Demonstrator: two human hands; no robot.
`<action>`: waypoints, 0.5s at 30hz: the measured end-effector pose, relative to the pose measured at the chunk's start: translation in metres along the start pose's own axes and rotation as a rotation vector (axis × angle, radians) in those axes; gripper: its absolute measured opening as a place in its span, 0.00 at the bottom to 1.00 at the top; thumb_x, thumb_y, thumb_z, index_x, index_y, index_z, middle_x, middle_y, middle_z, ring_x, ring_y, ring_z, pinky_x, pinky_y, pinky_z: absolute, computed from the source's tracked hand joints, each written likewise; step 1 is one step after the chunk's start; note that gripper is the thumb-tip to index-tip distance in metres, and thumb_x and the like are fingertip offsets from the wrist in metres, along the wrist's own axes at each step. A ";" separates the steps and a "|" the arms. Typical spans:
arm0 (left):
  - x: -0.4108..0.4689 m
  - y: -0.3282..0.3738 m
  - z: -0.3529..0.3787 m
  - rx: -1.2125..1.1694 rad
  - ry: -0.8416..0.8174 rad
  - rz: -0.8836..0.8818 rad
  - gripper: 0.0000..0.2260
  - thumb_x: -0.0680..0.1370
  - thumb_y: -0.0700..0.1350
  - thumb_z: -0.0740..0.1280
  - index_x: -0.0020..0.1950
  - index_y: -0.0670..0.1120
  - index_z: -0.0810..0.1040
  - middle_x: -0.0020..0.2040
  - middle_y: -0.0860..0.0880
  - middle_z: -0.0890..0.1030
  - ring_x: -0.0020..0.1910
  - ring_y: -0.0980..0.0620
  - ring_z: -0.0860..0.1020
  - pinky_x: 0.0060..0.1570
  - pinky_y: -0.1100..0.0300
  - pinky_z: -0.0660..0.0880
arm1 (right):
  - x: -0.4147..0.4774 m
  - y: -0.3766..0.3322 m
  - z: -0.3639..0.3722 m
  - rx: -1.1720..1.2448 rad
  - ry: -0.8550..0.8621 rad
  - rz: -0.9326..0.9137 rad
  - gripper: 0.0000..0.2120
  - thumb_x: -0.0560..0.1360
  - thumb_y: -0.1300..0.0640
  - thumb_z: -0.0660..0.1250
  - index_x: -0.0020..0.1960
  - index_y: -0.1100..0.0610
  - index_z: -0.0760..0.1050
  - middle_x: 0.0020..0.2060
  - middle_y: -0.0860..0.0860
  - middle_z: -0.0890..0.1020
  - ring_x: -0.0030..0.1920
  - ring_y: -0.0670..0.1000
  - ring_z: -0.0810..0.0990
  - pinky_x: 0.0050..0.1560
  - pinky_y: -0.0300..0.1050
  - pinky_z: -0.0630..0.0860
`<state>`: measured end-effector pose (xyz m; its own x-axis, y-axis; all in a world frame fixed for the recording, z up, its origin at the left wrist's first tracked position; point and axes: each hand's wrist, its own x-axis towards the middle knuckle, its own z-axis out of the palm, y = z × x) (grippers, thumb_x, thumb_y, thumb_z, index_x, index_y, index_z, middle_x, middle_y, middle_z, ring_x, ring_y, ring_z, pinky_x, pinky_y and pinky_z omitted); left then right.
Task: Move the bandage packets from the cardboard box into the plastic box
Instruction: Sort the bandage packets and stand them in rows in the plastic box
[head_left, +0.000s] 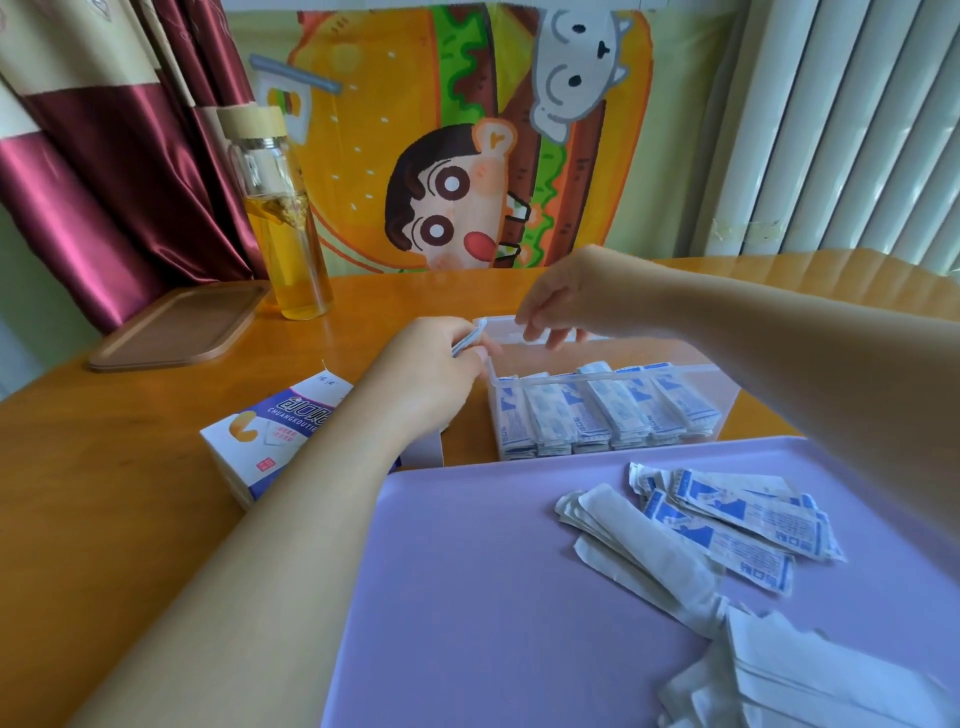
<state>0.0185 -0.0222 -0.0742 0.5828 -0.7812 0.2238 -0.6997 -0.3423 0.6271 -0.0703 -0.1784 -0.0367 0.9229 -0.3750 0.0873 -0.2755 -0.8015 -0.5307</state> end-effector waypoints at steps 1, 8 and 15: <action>-0.001 0.003 -0.001 -0.006 0.029 -0.004 0.11 0.81 0.45 0.58 0.43 0.56 0.76 0.48 0.52 0.78 0.39 0.57 0.71 0.34 0.65 0.67 | -0.005 -0.003 -0.005 0.068 0.082 -0.029 0.07 0.76 0.62 0.65 0.47 0.52 0.80 0.39 0.45 0.84 0.34 0.41 0.82 0.42 0.43 0.79; -0.020 0.037 -0.011 -0.661 -0.251 -0.090 0.09 0.80 0.44 0.61 0.46 0.46 0.80 0.29 0.55 0.75 0.25 0.57 0.59 0.26 0.66 0.59 | -0.053 -0.035 -0.025 0.197 -0.018 -0.174 0.05 0.73 0.59 0.70 0.47 0.50 0.79 0.36 0.44 0.83 0.35 0.42 0.77 0.38 0.34 0.73; -0.029 0.045 -0.011 -0.814 -0.394 -0.166 0.09 0.79 0.44 0.62 0.56 0.44 0.79 0.42 0.50 0.80 0.33 0.56 0.78 0.36 0.60 0.80 | -0.067 -0.032 -0.032 0.155 0.144 -0.147 0.07 0.73 0.61 0.69 0.39 0.52 0.77 0.31 0.46 0.80 0.28 0.41 0.73 0.34 0.31 0.72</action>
<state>-0.0256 -0.0094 -0.0445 0.3622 -0.9275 -0.0927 -0.0259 -0.1094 0.9937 -0.1315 -0.1422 0.0012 0.8991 -0.3310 0.2863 -0.0862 -0.7753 -0.6257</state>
